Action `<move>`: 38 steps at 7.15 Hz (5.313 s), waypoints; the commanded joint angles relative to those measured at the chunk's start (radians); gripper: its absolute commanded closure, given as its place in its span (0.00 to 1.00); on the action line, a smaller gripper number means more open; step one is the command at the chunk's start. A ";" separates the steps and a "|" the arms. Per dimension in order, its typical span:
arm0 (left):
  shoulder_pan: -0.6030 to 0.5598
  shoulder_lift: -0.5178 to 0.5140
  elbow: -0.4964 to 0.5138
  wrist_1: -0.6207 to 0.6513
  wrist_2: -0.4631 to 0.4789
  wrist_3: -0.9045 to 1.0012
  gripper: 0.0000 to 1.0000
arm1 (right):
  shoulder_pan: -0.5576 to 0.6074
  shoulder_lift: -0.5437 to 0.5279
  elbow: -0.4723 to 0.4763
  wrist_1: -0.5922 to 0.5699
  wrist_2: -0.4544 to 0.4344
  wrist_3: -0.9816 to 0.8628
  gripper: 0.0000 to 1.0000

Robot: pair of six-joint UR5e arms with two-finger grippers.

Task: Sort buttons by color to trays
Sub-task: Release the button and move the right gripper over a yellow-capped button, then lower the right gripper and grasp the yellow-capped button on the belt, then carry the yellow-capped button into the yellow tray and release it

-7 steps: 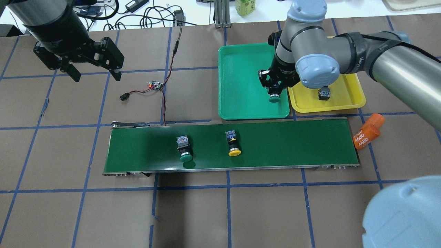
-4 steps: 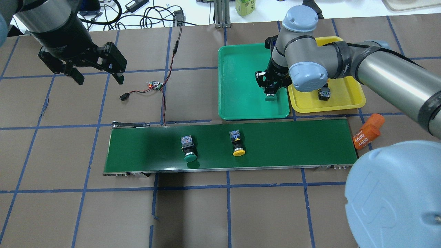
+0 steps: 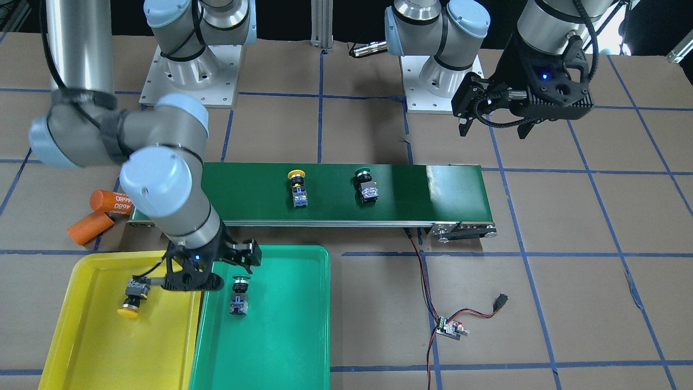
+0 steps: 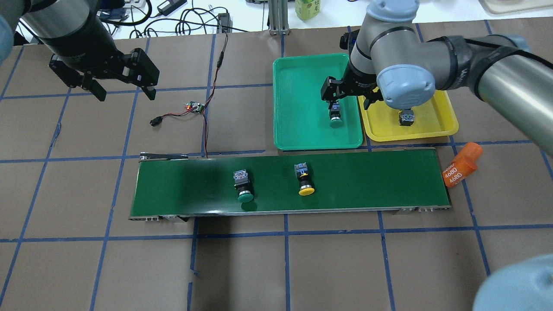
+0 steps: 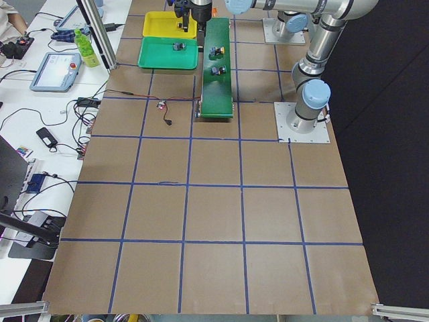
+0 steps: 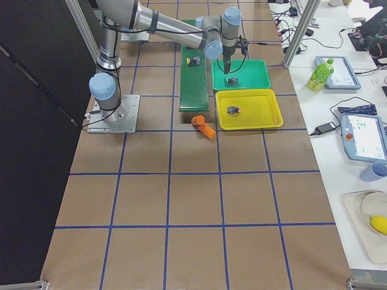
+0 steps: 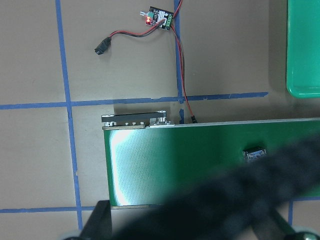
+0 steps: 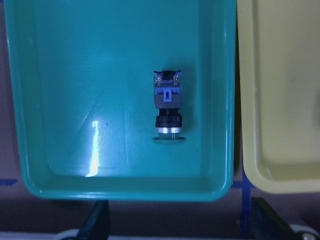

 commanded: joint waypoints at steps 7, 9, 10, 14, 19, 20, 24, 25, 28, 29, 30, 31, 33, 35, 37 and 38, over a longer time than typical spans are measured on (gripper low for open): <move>0.002 -0.001 0.001 0.027 -0.005 -0.002 0.00 | -0.019 -0.261 0.157 0.292 0.012 0.010 0.00; 0.000 -0.005 0.001 0.027 -0.004 -0.003 0.00 | -0.010 -0.229 0.170 0.251 0.015 0.010 0.00; 0.000 -0.006 0.001 0.027 -0.004 -0.002 0.00 | 0.019 -0.198 0.170 0.201 0.015 0.008 0.00; 0.000 -0.004 0.001 0.027 -0.004 -0.019 0.00 | 0.073 -0.109 0.241 0.072 0.017 0.010 0.00; 0.000 -0.004 0.001 0.027 -0.005 -0.046 0.00 | 0.073 -0.078 0.325 -0.048 0.067 0.014 0.00; 0.000 -0.004 0.001 0.027 -0.007 -0.046 0.00 | 0.072 -0.078 0.325 -0.050 0.055 0.007 0.08; 0.002 -0.002 0.001 0.028 -0.005 -0.046 0.00 | 0.061 -0.099 0.309 -0.038 0.043 -0.003 1.00; 0.002 -0.002 0.001 0.028 -0.005 -0.046 0.00 | 0.052 -0.128 0.273 -0.036 0.038 -0.004 1.00; 0.002 -0.002 0.001 0.030 -0.005 -0.046 0.00 | -0.090 -0.075 0.106 -0.051 -0.080 -0.058 1.00; 0.002 -0.004 0.001 0.030 -0.005 -0.046 0.00 | -0.144 -0.005 0.048 -0.100 -0.080 -0.109 1.00; 0.000 -0.004 0.001 0.030 -0.005 -0.046 0.00 | -0.169 0.078 -0.017 -0.140 -0.079 -0.124 1.00; 0.002 -0.004 0.003 0.031 -0.004 -0.045 0.00 | -0.169 0.157 -0.058 -0.150 -0.074 -0.121 1.00; 0.000 -0.004 0.003 0.030 0.002 -0.043 0.00 | -0.175 0.210 -0.062 -0.217 -0.065 -0.124 0.00; 0.000 -0.002 0.003 0.030 0.002 -0.043 0.00 | -0.175 0.139 -0.045 -0.161 -0.071 -0.124 0.00; 0.000 -0.004 0.001 0.031 0.001 -0.045 0.00 | -0.172 -0.103 0.057 -0.021 -0.072 -0.124 0.00; 0.000 -0.004 0.001 0.031 -0.001 -0.045 0.00 | -0.172 -0.209 0.143 0.055 -0.083 -0.113 0.00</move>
